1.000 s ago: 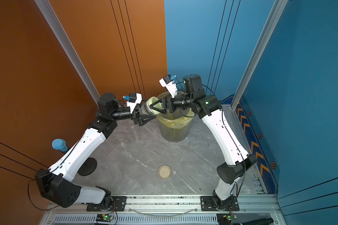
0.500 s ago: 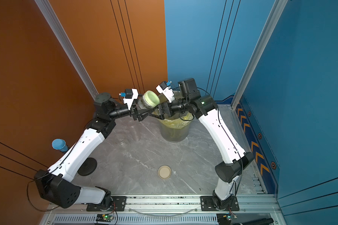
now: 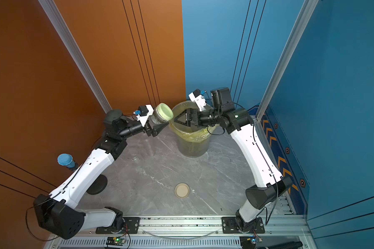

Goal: Empty moldy tea leaves from jars
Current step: Unscrew the lid from the jar.

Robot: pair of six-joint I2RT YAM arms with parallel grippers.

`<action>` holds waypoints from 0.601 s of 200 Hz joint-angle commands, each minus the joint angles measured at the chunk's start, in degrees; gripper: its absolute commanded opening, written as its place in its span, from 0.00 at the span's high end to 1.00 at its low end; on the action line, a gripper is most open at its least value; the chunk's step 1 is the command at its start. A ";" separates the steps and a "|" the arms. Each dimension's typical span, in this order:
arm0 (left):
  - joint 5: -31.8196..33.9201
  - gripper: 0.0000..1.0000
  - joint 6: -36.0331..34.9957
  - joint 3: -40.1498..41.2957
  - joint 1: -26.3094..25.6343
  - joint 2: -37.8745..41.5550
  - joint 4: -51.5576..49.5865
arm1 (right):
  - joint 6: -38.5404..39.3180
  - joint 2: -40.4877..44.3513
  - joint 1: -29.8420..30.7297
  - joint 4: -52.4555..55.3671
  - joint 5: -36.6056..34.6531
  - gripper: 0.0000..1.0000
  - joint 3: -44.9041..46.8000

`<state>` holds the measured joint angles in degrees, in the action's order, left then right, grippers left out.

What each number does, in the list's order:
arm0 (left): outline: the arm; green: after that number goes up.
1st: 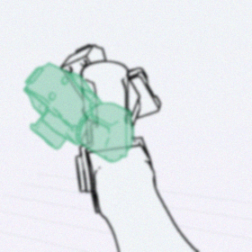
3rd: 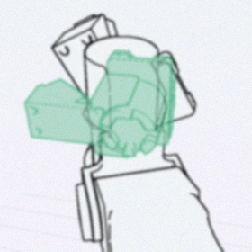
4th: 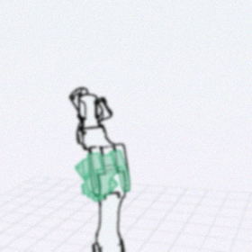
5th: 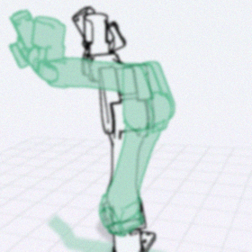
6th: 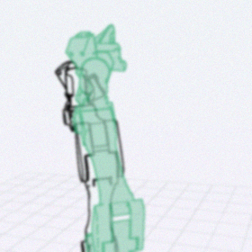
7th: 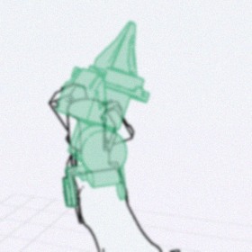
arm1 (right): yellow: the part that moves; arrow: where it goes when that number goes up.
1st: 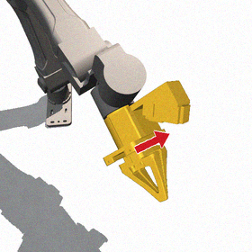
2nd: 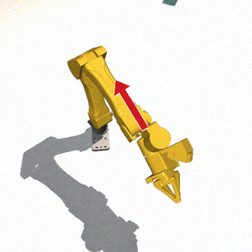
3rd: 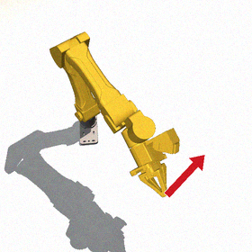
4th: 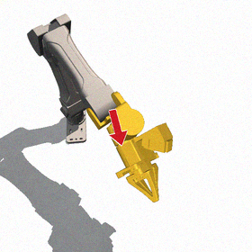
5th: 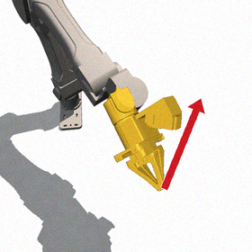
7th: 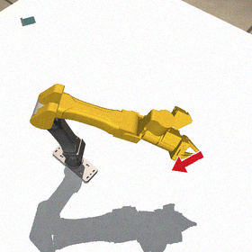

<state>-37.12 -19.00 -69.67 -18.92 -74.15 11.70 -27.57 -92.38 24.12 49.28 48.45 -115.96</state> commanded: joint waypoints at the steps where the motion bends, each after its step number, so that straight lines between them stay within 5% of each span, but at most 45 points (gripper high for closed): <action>1: 7.17 0.49 -7.00 2.04 -1.54 2.90 7.07 | -13.76 2.07 -2.40 -9.60 2.78 0.00 2.74; 51: 15.42 0.49 -20.40 4.73 -6.05 4.79 9.14 | -19.74 -1.45 -0.01 -11.57 4.14 0.00 -0.79; 120: 17.03 0.49 -23.06 5.07 -6.79 5.55 10.18 | -14.47 -6.21 3.78 -4.07 -0.25 0.00 -7.00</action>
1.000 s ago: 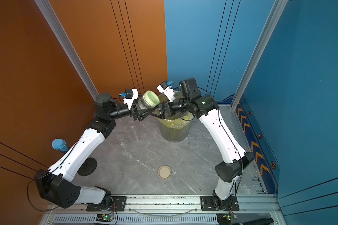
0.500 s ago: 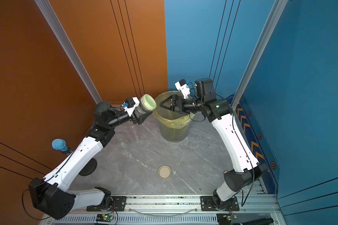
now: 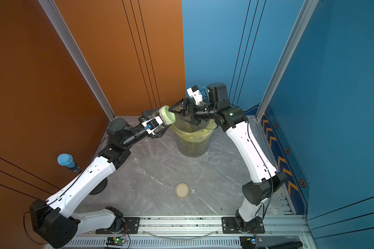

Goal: Empty moldy tea leaves from jars
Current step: Unscrew the lid from the jar.

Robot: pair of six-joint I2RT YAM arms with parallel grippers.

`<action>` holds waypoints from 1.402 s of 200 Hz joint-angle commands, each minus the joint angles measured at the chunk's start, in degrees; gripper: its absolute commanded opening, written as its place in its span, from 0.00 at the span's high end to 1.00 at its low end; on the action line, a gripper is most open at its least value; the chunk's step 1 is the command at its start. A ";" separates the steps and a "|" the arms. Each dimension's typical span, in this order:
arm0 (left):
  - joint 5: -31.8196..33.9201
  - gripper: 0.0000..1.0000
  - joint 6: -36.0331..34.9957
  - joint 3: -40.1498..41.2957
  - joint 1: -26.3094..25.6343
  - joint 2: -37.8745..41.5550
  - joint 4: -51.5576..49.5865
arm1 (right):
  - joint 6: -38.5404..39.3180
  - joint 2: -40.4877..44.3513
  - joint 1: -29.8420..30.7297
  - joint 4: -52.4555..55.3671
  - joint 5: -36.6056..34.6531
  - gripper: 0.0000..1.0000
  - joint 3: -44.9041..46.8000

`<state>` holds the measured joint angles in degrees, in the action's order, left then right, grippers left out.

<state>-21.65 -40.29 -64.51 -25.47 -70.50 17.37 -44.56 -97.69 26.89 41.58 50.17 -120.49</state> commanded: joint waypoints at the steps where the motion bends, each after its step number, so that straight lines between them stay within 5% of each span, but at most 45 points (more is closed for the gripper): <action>1: 1.58 0.49 -1.75 -0.13 -0.21 1.88 4.56 | 2.53 -0.95 1.03 3.61 -1.99 0.00 -2.47; 157: 1.15 0.49 -1.89 -1.27 -2.03 1.56 3.20 | 1.70 -6.53 2.28 2.63 -1.66 0.00 -9.81; 187: 1.00 0.49 -2.33 -1.82 -1.96 1.45 1.62 | 4.03 -6.56 2.30 4.95 -2.71 0.18 -10.70; 232: 0.25 0.49 -1.43 -2.61 -1.84 0.89 0.42 | 7.93 -6.80 3.31 8.30 -3.37 0.27 -11.50; 280: -0.35 0.49 -0.50 -4.19 -1.84 0.37 -0.98 | 10.45 -6.43 3.87 10.15 -3.11 0.00 -11.79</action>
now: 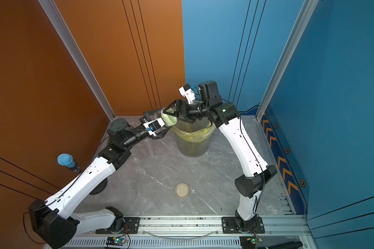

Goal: Empty moldy tea leaves from jars
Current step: Unscrew the lid from the jar.

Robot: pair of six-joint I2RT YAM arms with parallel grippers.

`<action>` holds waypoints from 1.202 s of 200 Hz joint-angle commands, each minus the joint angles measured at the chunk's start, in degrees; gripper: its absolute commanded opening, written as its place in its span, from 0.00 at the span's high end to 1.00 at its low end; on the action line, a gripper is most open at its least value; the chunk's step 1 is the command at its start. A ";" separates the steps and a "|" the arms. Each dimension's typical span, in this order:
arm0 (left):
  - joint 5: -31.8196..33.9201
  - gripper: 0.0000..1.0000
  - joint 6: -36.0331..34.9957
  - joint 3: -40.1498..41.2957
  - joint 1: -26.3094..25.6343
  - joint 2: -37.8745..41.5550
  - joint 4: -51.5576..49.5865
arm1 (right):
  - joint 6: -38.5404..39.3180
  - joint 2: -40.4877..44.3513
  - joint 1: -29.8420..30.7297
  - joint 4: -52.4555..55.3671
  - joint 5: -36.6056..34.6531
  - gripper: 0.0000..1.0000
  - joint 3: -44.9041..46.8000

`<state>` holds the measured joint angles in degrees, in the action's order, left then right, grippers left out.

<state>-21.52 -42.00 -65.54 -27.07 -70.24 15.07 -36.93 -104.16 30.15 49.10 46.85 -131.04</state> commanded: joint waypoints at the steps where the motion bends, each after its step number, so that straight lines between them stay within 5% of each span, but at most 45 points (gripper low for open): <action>1: -0.51 0.49 1.17 -3.22 -0.25 0.10 1.29 | 2.83 0.07 0.61 2.65 0.19 0.00 -1.23; 49: -0.62 0.49 1.36 -3.02 -0.26 0.23 1.06 | 2.83 -0.17 0.28 2.73 0.26 0.09 -1.49; 83: -0.81 0.49 1.39 -2.69 -0.02 0.55 0.85 | 3.00 0.01 -0.17 2.67 0.62 0.00 -1.66; 144: -1.03 0.49 1.74 -2.91 -0.05 0.45 0.84 | 2.91 -0.43 -0.03 2.49 1.40 0.12 -2.45; 192: -1.15 0.49 1.74 -3.22 0.00 0.66 0.15 | 3.35 -0.62 0.44 2.57 1.14 0.08 -2.42; 240: -1.62 0.50 2.69 -3.73 0.13 0.81 -0.92 | 4.15 -0.63 0.35 2.88 1.23 0.24 -2.51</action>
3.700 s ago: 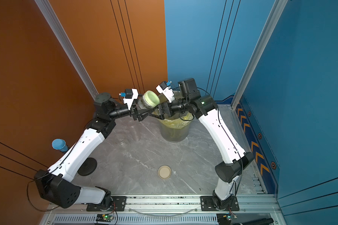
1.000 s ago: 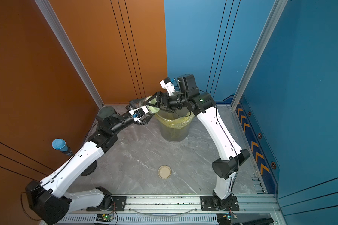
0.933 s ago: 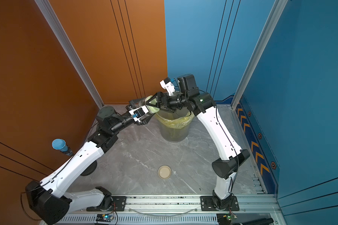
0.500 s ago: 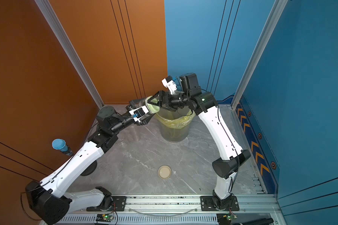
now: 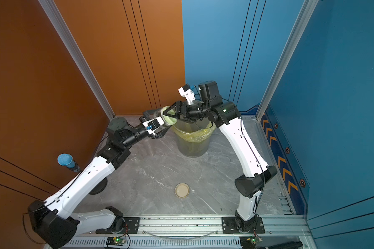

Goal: Empty moldy tea leaves from jars
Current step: Unscrew the lid from the jar.

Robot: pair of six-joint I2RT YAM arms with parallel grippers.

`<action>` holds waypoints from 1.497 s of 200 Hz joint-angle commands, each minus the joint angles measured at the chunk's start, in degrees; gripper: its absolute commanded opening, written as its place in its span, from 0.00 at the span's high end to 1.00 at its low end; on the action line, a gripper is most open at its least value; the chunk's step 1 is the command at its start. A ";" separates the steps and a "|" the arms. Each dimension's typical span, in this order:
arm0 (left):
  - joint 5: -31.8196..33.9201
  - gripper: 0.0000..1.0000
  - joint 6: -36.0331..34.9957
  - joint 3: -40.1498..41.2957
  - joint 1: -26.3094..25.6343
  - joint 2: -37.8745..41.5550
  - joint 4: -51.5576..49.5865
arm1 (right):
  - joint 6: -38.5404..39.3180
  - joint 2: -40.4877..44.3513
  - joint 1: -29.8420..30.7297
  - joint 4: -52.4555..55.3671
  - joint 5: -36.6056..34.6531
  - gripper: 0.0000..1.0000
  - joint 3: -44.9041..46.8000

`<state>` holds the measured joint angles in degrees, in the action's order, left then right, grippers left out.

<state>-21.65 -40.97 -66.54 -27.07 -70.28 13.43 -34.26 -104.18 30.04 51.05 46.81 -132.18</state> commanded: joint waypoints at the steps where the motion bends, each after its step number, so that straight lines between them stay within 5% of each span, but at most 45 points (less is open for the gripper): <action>1: -1.48 0.50 1.72 -2.81 0.11 0.89 0.68 | 1.57 -0.59 0.46 1.00 1.27 0.24 -1.39; 137: -23.85 0.51 29.63 -10.59 8.41 -1.87 -1.84 | 26.36 1.33 1.14 8.31 2.46 0.30 1.80; 194: -28.05 0.51 34.37 -11.57 9.22 -3.37 -0.89 | 39.33 2.53 1.49 9.31 1.75 0.30 5.61; 299: -35.22 0.51 44.74 -12.21 12.38 -5.90 6.11 | 51.78 1.72 -1.48 9.69 2.59 0.30 3.14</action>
<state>-58.11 -5.63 -73.06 -17.91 -76.71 9.41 9.98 -101.51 29.30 52.95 51.99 -128.86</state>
